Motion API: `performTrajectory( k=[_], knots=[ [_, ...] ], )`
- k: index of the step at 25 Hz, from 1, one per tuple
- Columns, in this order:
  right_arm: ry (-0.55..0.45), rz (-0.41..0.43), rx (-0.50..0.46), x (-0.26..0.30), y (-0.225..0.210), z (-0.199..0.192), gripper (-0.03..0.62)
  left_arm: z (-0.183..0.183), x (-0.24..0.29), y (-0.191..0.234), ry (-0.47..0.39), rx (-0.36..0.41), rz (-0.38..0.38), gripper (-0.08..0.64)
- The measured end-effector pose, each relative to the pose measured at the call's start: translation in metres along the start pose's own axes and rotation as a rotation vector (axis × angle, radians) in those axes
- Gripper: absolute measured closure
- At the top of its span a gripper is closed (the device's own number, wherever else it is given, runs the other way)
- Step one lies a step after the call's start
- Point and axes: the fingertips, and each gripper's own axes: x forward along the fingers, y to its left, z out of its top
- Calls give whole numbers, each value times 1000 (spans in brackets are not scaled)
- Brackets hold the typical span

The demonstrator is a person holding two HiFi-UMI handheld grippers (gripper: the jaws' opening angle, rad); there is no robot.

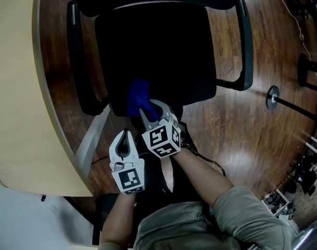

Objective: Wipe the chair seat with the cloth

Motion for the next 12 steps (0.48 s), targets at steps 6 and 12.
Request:
performTrajectory(
  k=[6,12],
  knots=[
    [57,148,-125,43,74,-5,483,-33,-16,46,33,-50,86,555],
    [106,193,-148,63,80,-36,483,-55,-11,30,61,-47,81,555]
  ],
)
